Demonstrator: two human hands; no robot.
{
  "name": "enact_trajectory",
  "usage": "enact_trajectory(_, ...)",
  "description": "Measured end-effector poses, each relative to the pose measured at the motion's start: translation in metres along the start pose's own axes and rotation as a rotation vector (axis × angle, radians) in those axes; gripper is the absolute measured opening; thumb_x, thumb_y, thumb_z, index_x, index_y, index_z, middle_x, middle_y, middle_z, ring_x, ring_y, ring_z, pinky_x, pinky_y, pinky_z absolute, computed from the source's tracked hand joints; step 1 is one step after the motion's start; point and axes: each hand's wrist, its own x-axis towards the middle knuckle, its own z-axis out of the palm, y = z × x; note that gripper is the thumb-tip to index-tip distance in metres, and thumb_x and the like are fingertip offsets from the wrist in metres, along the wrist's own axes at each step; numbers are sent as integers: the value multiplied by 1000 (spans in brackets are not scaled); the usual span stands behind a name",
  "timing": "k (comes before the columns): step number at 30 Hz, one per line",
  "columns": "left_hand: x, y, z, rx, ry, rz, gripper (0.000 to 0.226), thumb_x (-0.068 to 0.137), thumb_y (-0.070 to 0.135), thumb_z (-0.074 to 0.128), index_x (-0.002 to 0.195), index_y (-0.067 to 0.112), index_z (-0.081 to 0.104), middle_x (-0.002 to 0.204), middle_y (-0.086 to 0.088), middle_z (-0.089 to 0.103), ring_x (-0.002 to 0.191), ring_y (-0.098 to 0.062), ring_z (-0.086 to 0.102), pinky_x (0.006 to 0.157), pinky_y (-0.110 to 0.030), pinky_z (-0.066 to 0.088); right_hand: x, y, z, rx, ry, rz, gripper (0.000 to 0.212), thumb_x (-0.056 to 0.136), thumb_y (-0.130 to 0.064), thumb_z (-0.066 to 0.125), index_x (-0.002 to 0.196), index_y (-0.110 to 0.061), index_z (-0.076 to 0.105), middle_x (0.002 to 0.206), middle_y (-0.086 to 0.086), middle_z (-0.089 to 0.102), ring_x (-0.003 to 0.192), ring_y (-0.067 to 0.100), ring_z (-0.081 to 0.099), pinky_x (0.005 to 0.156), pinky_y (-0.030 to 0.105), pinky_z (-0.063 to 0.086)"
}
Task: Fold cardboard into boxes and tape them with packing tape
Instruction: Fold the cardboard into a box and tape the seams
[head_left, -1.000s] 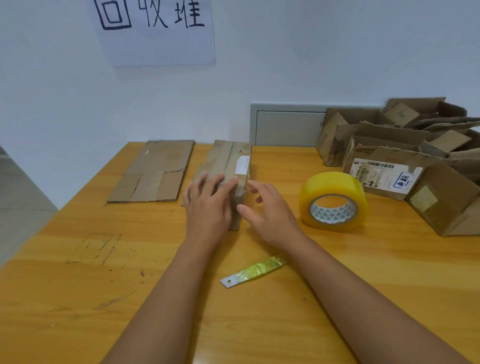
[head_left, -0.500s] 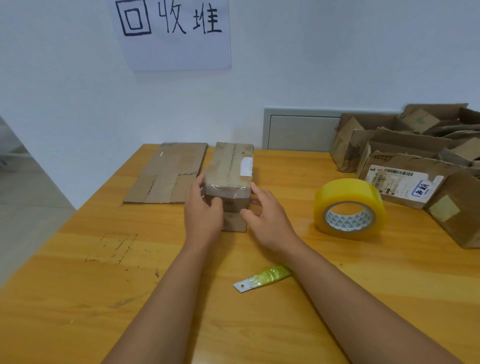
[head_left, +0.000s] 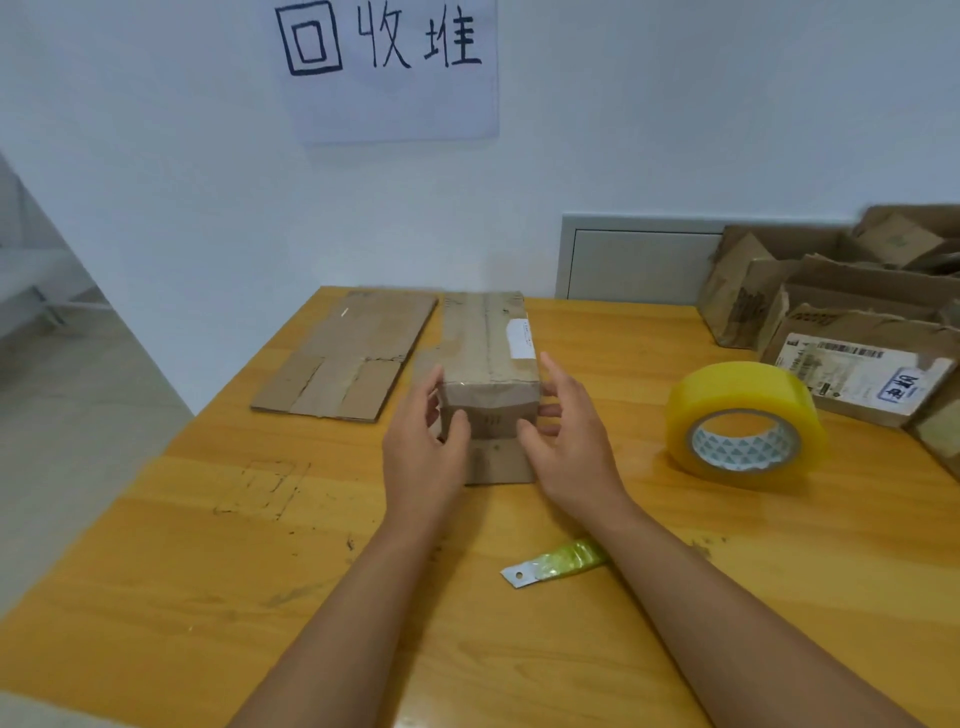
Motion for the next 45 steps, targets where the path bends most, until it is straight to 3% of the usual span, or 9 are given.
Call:
enact_trajectory(4,-2,-3,-12,161,52,171,31,95,10,63,124,20,64,115,13,60,102,-6,59,88,-22,51,-10,0,-2,-90,47,-144,44,93,-17,62,136,-24,55,111,-9,51,93,10,58,77,36,57)
enact_trajectory(9,-6,-18,-32,287,-17,294,26,96,7,61,119,18,68,113,9,63,100,-6,58,83,-14,49,-15,-2,-1,-254,101,-339,34,94,-24,50,123,-16,65,100,0,60,81,13,59,63,34,53)
enact_trajectory(14,-7,-30,-40,268,-21,311,24,98,9,56,114,18,70,110,3,57,98,-12,56,76,-21,51,-16,-3,-2,-355,80,-409,36,97,-25,45,126,-17,64,99,0,63,76,14,59,53,32,51)
enact_trajectory(18,-8,-32,-41,288,-24,320,33,95,0,57,119,20,69,101,4,56,90,-6,53,71,-8,43,-17,-8,-9,-430,49,-464,25,97,-25,43,120,-27,52,98,-2,66,66,20,62,46,29,49)
enact_trajectory(23,-8,-34,-44,179,-29,284,39,96,-3,52,119,25,68,100,3,57,91,-6,56,73,-10,44,-17,-8,-10,-505,38,-485,20,93,-22,44,112,-26,50,97,-1,68,64,28,65,42,37,50)
enact_trajectory(26,-10,-28,-43,7,-45,149,36,95,14,43,115,30,68,103,5,59,99,-7,58,81,-14,47,-18,-11,-14,-485,-39,-347,32,83,-27,42,115,-29,43,100,-2,68,73,27,67,52,40,53)
enact_trajectory(29,-11,-21,-42,-47,-61,69,30,96,23,46,114,33,67,107,10,63,103,-2,58,82,-10,46,-19,-23,-16,-176,-72,-42,20,85,-34,46,104,-26,42,94,-5,65,83,17,65,68,41,53)
enact_trajectory(35,-10,-13,-42,-125,-86,-61,27,99,21,58,105,45,66,101,17,69,99,4,60,78,-12,49,-10,-39,-13,250,-49,347,18,93,-26,63,105,-26,50,70,-1,68,64,12,61,62,36,48)
enact_trajectory(45,-7,-14,-45,-288,-146,-176,31,95,13,63,107,41,68,71,19,61,79,6,59,71,-8,48,-14,-40,-14,549,-29,451,29,90,-3,67,110,-18,52,74,4,65,63,8,57,58,20,47)
